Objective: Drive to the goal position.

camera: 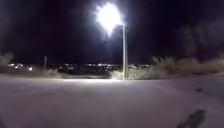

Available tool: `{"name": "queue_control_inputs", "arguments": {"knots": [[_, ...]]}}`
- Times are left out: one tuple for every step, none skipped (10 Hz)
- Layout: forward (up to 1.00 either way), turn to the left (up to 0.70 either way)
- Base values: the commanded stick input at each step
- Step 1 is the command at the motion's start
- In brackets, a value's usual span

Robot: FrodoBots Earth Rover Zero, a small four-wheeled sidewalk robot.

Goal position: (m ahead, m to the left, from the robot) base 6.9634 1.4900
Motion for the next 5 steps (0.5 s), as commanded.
{"name": "queue_control_inputs", "arguments": {"knots": [[0.70,0.00],[0.70,0.00],[0.70,0.00],[0.70,0.00],[0.70,0.00]]}}
